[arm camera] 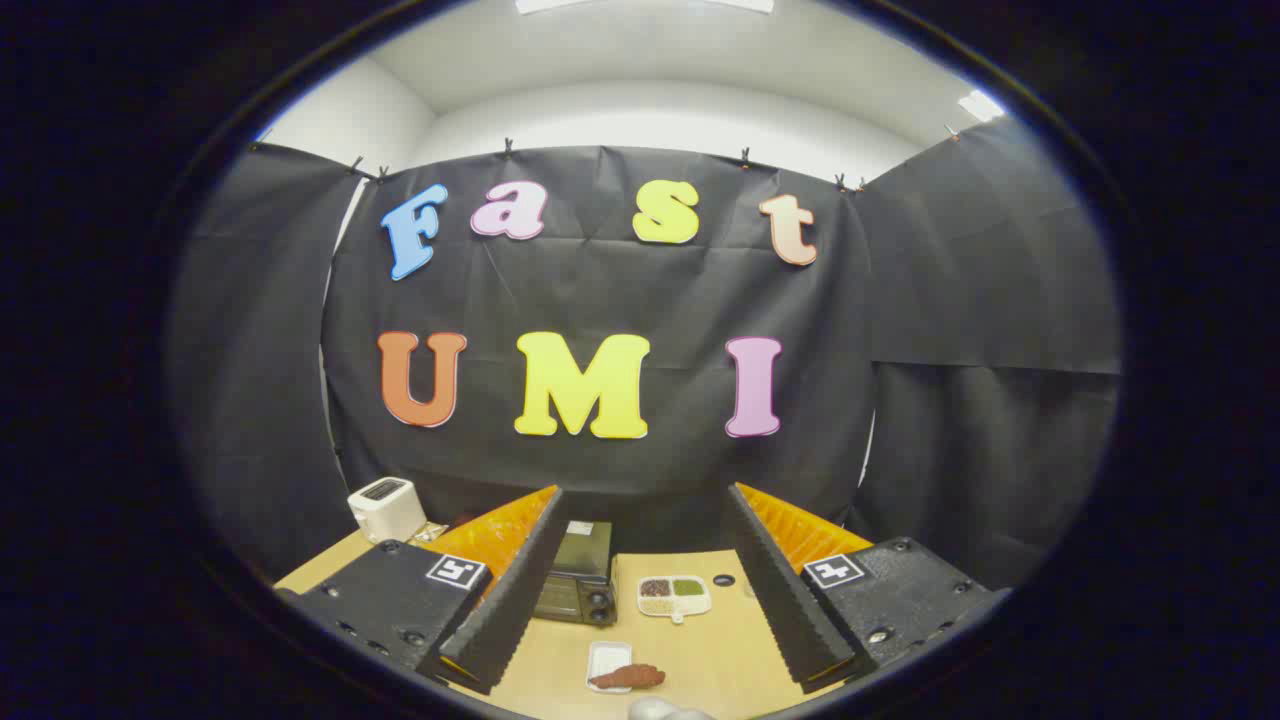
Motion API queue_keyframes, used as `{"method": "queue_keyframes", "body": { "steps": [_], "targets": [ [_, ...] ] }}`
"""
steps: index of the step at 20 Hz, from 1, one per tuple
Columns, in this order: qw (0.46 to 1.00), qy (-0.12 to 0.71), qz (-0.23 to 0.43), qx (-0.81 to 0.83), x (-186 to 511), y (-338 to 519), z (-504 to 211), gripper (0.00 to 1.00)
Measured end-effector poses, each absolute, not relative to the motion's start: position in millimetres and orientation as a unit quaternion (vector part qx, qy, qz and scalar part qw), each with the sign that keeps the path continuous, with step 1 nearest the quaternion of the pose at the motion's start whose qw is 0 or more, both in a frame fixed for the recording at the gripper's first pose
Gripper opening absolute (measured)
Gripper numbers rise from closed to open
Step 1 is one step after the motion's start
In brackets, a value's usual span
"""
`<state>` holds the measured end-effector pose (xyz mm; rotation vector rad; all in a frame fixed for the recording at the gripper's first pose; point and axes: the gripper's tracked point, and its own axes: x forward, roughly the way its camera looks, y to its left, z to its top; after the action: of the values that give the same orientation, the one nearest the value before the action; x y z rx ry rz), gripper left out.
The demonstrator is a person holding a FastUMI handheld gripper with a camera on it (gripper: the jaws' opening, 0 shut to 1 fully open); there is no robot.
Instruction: Open the toaster oven, put the food inside, and close the toaster oven door.
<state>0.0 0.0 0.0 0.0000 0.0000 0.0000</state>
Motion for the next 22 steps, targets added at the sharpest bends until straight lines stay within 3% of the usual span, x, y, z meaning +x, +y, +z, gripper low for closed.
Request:
{"method": "queue_keyframes", "body": {
  "steps": [22],
  "targets": [
    [0.999,0.015,-0.017,0.026,1,-1,-14,1.00]
  ]
}}
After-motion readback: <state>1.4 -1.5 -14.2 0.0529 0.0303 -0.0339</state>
